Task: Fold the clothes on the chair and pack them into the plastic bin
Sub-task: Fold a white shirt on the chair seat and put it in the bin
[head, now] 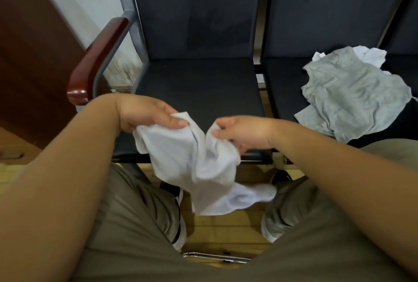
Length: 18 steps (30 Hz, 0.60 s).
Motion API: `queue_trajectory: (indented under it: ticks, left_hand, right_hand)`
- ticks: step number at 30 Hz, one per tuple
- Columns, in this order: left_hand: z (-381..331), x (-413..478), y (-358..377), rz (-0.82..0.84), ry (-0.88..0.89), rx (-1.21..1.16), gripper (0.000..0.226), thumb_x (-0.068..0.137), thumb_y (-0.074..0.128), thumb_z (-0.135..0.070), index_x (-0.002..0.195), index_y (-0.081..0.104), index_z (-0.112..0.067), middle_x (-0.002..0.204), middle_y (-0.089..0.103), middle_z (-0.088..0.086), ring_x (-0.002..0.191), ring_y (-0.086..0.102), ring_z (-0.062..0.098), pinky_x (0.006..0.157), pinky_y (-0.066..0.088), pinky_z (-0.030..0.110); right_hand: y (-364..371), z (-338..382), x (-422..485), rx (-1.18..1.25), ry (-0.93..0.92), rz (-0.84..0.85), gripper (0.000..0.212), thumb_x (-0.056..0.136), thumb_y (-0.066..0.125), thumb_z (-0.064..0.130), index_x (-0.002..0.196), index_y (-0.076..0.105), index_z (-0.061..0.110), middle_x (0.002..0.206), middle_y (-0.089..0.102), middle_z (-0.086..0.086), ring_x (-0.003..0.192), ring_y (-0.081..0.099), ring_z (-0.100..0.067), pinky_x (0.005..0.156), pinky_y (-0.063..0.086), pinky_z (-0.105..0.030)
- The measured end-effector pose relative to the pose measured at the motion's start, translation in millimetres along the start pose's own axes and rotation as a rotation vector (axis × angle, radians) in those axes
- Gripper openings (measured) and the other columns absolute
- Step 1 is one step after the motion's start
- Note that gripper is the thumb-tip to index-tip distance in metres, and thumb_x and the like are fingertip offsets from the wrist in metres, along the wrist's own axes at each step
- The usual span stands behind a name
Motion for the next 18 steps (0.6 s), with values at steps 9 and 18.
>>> queue_trajectory:
  ticks: [9,18]
  left_hand:
    - [-20.8,-27.7,-26.5,-0.287,0.25,-0.082,0.032,0.098,0.07,-0.032,0.122,0.077,-0.011,0.115,0.078,0.015,0.102,0.077,0.03,0.081,0.065,0.037]
    - [-23.2,-46.5,-84.7,-0.492,0.031,0.695,0.039,0.079,0.088,-0.054,0.113,0.071,-0.044,0.107,0.074,-0.02,0.101,0.067,0.009,0.098,0.052,0.039]
  right_hand:
    - [-112.9,44.5,-49.3,0.063,-0.241,-0.757,0.017,0.1,0.059,0.05,0.106,0.07,0.039,0.109,0.075,0.008,0.106,0.071,-0.018,0.096,0.059,-0.046]
    - [-165.8,44.4,-103.4,0.218,-0.383,-1.195,0.02,0.101,0.052,0.045,0.09,0.054,0.028,0.082,0.053,0.011,0.075,0.05,-0.007,0.072,0.045,-0.027]
Point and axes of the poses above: each hand's wrist, its own x-axis towards the middle knuckle, its own y-axis out of the palm, z = x × y, the point moved 7 cm from there along x, towards the middle knuckle
